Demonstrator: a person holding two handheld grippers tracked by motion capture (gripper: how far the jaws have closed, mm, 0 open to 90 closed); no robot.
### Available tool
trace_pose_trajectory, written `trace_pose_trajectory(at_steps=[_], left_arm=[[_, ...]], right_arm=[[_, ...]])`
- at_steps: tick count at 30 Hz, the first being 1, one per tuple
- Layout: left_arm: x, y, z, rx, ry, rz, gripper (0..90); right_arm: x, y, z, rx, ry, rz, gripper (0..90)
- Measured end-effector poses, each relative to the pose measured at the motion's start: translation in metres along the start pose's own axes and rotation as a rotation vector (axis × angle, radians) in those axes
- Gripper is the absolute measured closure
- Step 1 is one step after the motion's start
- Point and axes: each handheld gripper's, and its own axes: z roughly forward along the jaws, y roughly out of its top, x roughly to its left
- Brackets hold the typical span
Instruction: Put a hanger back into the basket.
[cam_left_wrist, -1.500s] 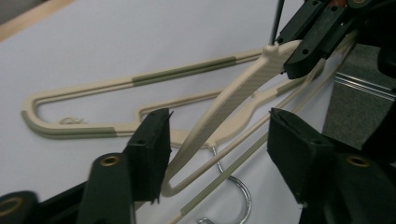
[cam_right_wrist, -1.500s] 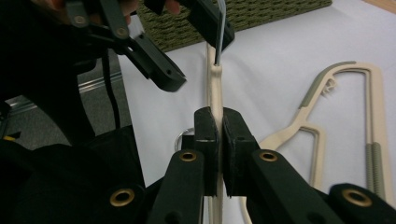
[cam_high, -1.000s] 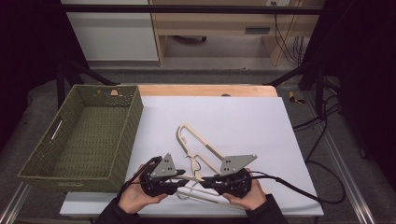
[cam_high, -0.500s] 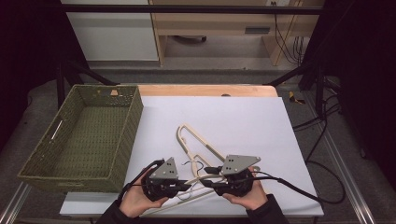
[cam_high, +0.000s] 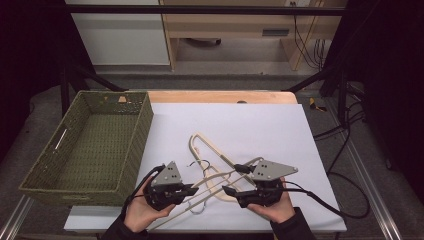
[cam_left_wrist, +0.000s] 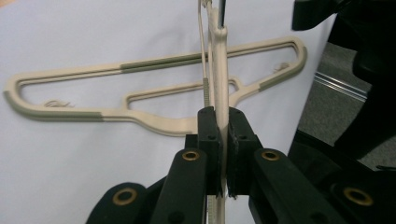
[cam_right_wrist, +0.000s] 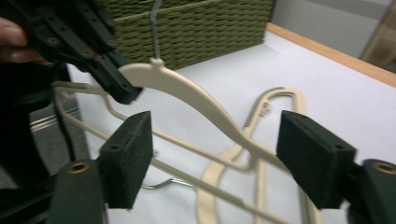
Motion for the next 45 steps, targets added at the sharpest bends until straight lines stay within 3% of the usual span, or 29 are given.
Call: trace_pose_trajectory(at_steps=[3, 10, 14, 18, 22, 26, 32, 36, 45], left_arm=[[0.006, -0.001, -0.008, -0.02, 0.04, -0.027, 85.9], [0.014, 0.0, -0.025, -0.065, 0.102, -0.063, 85.9], [0.016, 0.003, -0.037, -0.085, 0.128, -0.067, 85.9], [0.019, 0.012, -0.064, -0.143, 0.172, -0.054, 85.9], [0.023, 0.017, -0.076, -0.171, 0.179, -0.05, 85.9], [0.033, 0.024, -0.091, -0.189, 0.195, -0.038, 85.9], [0.051, 0.031, -0.113, -0.215, 0.177, -0.025, 85.9], [0.062, 0.035, -0.128, -0.22, 0.204, -0.02, 86.0], [0.096, 0.034, -0.162, -0.233, 0.261, -0.055, 86.0]], right_arm=[[-0.006, -0.002, -0.005, -0.026, -0.023, 0.038, 21.6], [-0.02, -0.01, -0.015, -0.031, -0.088, 0.086, 17.2], [-0.025, -0.011, -0.02, -0.033, -0.114, 0.106, 15.6], [-0.028, -0.011, -0.025, -0.049, -0.128, 0.116, 14.7], [-0.031, -0.012, -0.03, -0.058, -0.144, 0.129, 13.2], [-0.033, -0.014, -0.032, -0.06, -0.152, 0.138, 12.8], [-0.036, -0.015, -0.035, -0.062, -0.171, 0.144, 11.9], [-0.036, -0.015, -0.034, -0.057, -0.177, 0.141, 11.3], [-0.037, -0.015, -0.035, -0.059, -0.178, 0.141, 11.1]])
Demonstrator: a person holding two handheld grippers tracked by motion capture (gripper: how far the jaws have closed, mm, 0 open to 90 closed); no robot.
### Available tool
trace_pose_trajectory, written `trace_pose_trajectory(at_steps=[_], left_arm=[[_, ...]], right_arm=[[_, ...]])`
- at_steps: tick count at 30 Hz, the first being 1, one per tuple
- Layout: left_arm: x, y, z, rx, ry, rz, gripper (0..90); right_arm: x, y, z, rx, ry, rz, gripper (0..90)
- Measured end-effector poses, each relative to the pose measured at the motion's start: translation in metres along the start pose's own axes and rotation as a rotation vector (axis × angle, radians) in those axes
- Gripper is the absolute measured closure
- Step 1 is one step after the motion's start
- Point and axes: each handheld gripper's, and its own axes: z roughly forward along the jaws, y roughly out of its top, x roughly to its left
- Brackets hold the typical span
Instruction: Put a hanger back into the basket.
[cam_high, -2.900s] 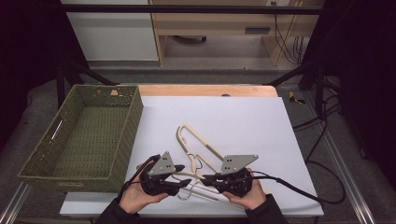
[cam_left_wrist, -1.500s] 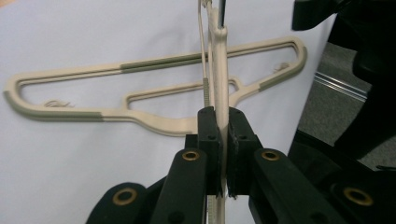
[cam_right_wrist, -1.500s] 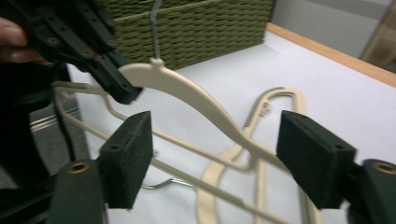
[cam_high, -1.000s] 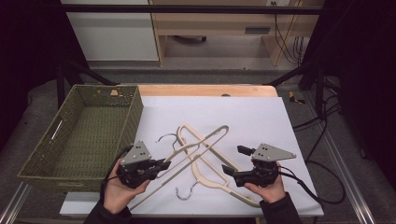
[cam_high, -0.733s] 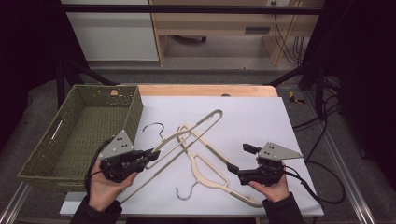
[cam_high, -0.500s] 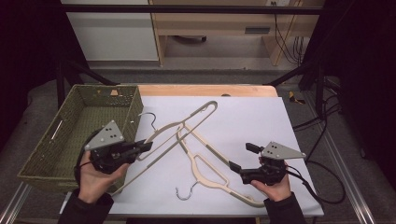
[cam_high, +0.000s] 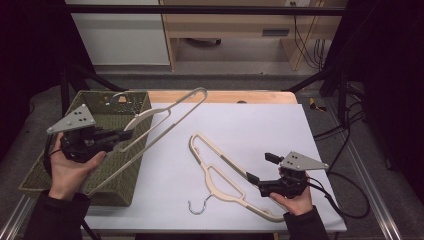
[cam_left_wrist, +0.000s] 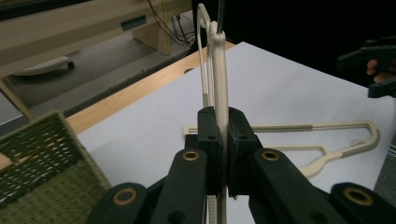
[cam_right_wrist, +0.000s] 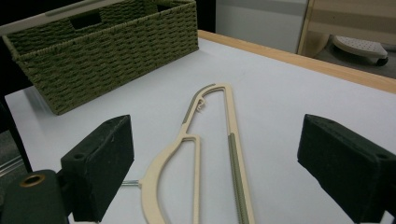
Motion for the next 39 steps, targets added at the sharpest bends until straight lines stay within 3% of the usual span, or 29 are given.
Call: trace_pose_trajectory(at_steps=[1, 6, 8, 9, 14, 29, 39], left_arm=[[0.0, 0.0, 0.0, 0.0, 0.0, 0.0, 86.0], [0.026, 0.004, -0.012, -0.01, 0.046, -0.018, 86.0], [0.03, 0.004, -0.014, -0.012, 0.052, -0.021, 86.0], [0.039, 0.004, -0.016, -0.018, 0.05, -0.03, 86.0], [0.059, -0.003, -0.018, -0.02, 0.04, -0.056, 86.0], [0.098, -0.023, -0.023, 0.029, 0.094, -0.043, 85.9], [0.125, -0.042, -0.03, 0.053, 0.142, -0.076, 85.9]], right_arm=[[0.0, 0.0, 0.0, 0.0, 0.0, 0.0, 11.1], [0.0, 0.0, -0.001, -0.001, -0.001, 0.005, 11.1], [0.0, 0.0, 0.0, 0.0, 0.002, 0.002, 11.1], [0.0, 0.0, 0.0, 0.001, 0.0, 0.0, 11.1], [-0.001, 0.0, 0.0, 0.002, -0.001, 0.001, 10.8], [-0.001, 0.001, -0.001, 0.004, -0.009, 0.005, 8.5], [-0.001, 0.0, 0.001, 0.009, -0.012, 0.003, 8.4]])
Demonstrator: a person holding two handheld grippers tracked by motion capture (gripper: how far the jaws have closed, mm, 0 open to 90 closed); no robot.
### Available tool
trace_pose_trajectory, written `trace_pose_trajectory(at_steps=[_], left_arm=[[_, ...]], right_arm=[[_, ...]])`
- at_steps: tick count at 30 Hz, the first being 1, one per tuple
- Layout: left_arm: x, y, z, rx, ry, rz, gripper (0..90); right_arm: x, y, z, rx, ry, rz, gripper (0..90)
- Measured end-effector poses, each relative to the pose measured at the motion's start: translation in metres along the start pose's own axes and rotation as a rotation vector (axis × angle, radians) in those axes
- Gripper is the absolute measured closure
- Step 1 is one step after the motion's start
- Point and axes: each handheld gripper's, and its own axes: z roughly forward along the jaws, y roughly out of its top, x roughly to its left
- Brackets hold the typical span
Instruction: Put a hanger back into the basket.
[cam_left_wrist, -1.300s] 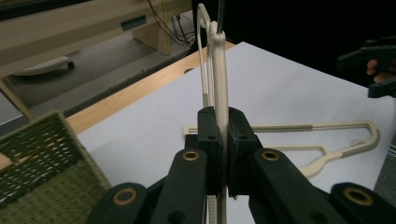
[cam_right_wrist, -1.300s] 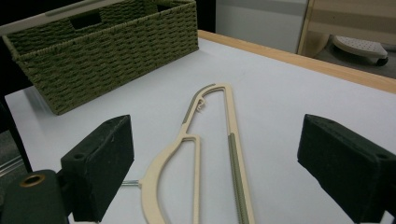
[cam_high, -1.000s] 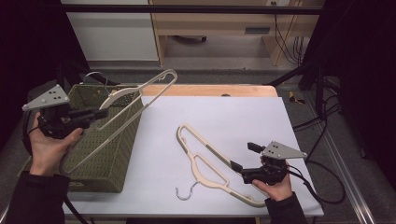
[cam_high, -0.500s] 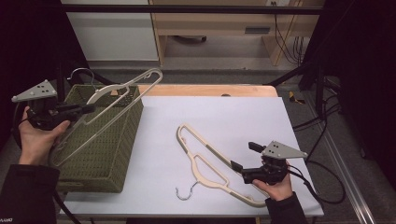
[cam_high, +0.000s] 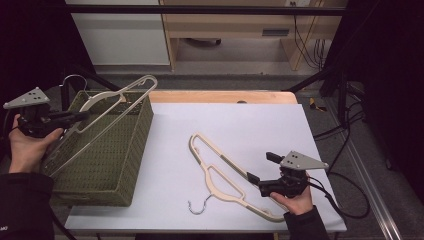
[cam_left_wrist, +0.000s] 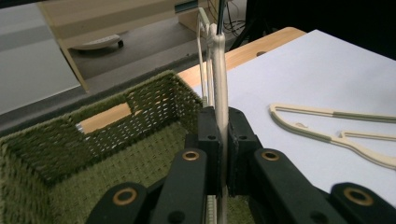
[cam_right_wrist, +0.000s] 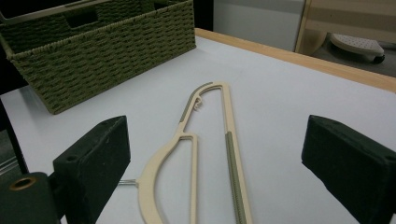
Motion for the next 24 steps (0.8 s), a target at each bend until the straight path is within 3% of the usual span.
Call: trace_pose_trajectory(at_steps=[15, 24], left_arm=[[0.016, -0.026, 0.002, 0.051, 0.054, 0.008, 85.9], [0.012, -0.046, 0.011, 0.099, 0.083, -0.006, 85.9]], right_arm=[[0.001, -0.001, 0.001, 0.008, -0.001, -0.002, 8.3], [0.001, -0.001, 0.002, 0.012, 0.003, -0.003, 8.3]])
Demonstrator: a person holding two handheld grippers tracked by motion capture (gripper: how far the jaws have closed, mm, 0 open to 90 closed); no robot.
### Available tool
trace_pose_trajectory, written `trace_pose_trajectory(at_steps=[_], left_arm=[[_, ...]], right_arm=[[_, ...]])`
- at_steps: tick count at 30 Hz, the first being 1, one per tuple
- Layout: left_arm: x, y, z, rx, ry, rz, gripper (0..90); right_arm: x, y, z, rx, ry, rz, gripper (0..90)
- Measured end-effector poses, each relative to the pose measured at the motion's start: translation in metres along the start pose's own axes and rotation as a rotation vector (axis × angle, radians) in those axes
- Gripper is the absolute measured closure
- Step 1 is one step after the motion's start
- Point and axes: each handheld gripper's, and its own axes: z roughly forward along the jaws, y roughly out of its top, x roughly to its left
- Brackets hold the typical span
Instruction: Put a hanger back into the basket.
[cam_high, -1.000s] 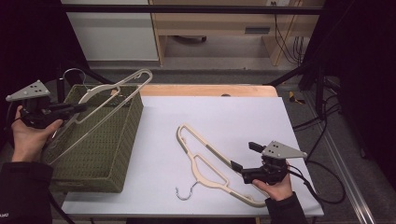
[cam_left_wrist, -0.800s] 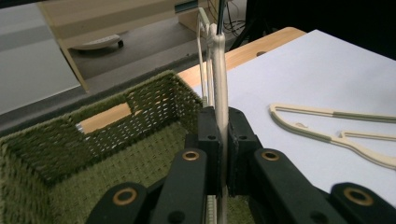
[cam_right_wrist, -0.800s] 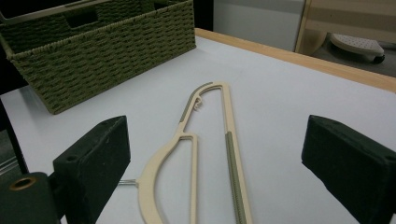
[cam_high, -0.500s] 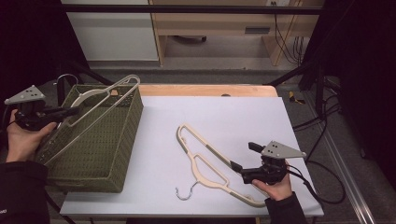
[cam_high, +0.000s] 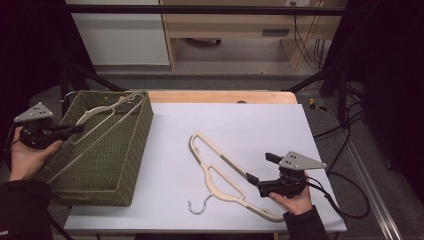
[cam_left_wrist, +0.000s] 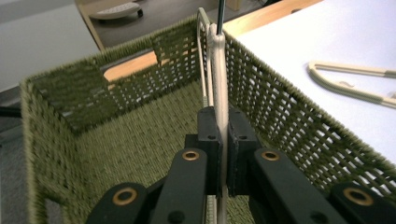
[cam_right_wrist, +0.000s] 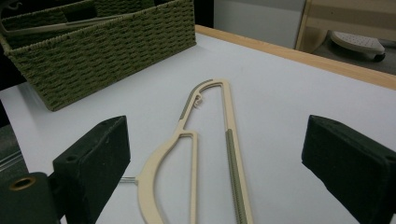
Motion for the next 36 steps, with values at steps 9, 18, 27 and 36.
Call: trace_pose_trajectory(at_steps=[9, 18, 27, 36], left_arm=[[-0.022, -0.024, 0.026, 0.038, 0.033, 0.016, 85.7], [-0.035, -0.036, 0.039, 0.082, 0.023, 0.021, 83.8], [-0.043, -0.041, 0.044, 0.116, -0.002, 0.033, 81.1], [-0.055, -0.046, 0.057, 0.216, -0.021, 0.079, 75.9]], right_arm=[[0.001, -0.001, 0.001, 0.003, -0.002, -0.002, 8.3], [0.001, -0.001, 0.002, 0.008, 0.001, -0.004, 8.3], [0.002, -0.001, 0.002, 0.008, 0.002, -0.004, 8.5], [0.003, -0.002, 0.003, 0.012, 0.01, -0.003, 8.5]])
